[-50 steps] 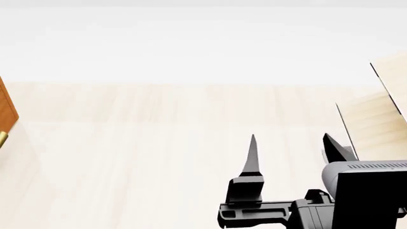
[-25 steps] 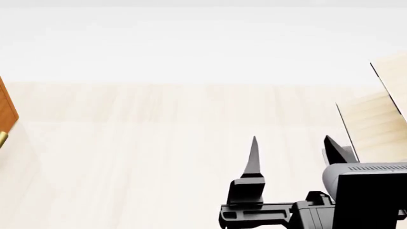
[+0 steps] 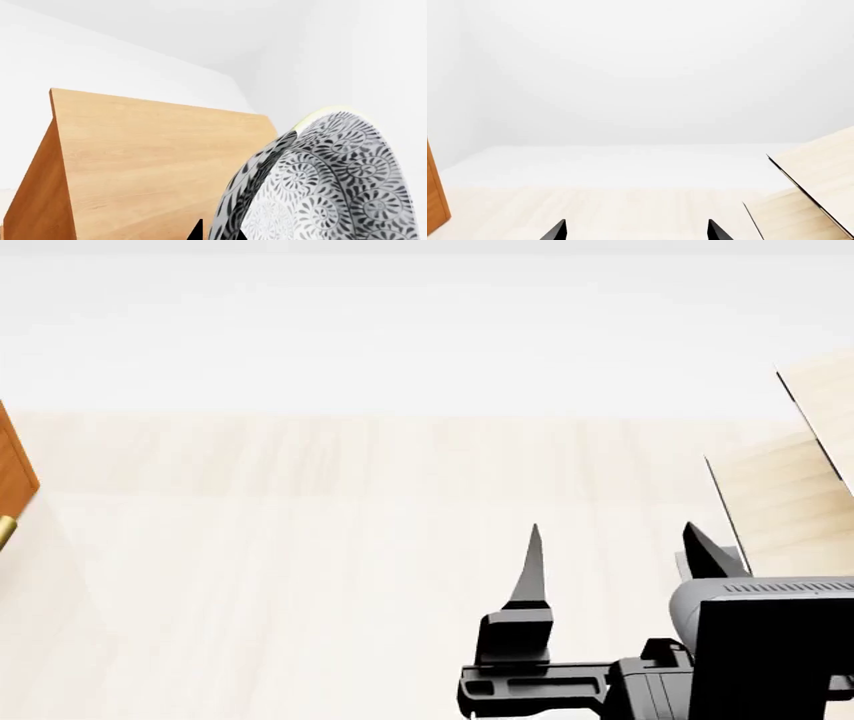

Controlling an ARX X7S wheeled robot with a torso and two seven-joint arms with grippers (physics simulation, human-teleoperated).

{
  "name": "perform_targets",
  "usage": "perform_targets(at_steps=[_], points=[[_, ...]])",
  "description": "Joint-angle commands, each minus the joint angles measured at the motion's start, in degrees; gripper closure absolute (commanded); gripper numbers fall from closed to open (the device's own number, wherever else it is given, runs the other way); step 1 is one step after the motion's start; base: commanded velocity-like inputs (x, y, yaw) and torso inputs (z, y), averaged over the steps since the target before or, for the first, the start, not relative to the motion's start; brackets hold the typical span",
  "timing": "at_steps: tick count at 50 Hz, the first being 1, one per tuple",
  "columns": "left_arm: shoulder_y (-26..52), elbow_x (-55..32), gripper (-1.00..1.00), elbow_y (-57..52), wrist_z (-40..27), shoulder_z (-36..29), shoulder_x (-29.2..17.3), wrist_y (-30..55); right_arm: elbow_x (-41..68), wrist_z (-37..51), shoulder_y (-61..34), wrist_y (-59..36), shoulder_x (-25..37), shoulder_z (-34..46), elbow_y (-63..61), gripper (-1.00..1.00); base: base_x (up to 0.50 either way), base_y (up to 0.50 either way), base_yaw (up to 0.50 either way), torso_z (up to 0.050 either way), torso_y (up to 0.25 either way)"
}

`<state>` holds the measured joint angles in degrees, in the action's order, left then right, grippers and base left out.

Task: Close the top drawer of the cabinet and put the bowl on top of it.

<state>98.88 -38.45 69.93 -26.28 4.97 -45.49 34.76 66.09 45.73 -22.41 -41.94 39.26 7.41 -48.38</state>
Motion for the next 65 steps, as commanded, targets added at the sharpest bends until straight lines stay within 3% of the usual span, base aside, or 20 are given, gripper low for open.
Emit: perform_targets(at_steps=[1,24,37,38,52,59,65], points=[[1.85,2.98,1.0,4.74,3.65,1.43,0.52,-3.1,0.25,0.83,-1.07,-0.76,-0.16,0.84,0.17,-1.0,0.0,0.0,0.0,0.0,0.0],[-2.97,9.67,1.0,4.93,3.74,12.67,-0.4,-2.88,-0.44,0.11,-1.08,-0.19,-0.34,1.51,0.85,-1.0,0.0,0.0,0.0,0.0,0.0],[-1.05,14.39,1.0,4.92,3.93,14.54,0.24,-1.07,-1.2,-0.77,-0.15,0.72,-0.27,1.51,1.12,-1.0,0.0,0.0,0.0,0.0,0.0],[-0.76,14.99,-1.0,4.93,4.11,14.42,0.33,-0.62,-1.16,-0.77,-0.06,0.78,-0.21,1.43,1.12,-1.0,0.0,0.0,0.0,0.0,0.0],[0.42,17.72,-1.0,3.67,5.91,15.15,0.8,1.28,-1.44,-1.21,1.06,1.76,0.14,0.99,0.97,-1.0,0.0,0.0,0.0,0.0,0.0],[-2.81,16.08,-1.0,-3.16,4.46,16.63,1.44,5.49,-1.7,-1.46,1.57,2.21,0.26,0.88,0.97,-1.0,0.0,0.0,0.0,0.0,0.0],[0.38,17.88,-1.0,3.51,6.86,14.91,1.26,1.74,-1.66,-1.36,1.41,2.19,0.21,1.06,1.01,-1.0,0.0,0.0,0.0,0.0,0.0]])
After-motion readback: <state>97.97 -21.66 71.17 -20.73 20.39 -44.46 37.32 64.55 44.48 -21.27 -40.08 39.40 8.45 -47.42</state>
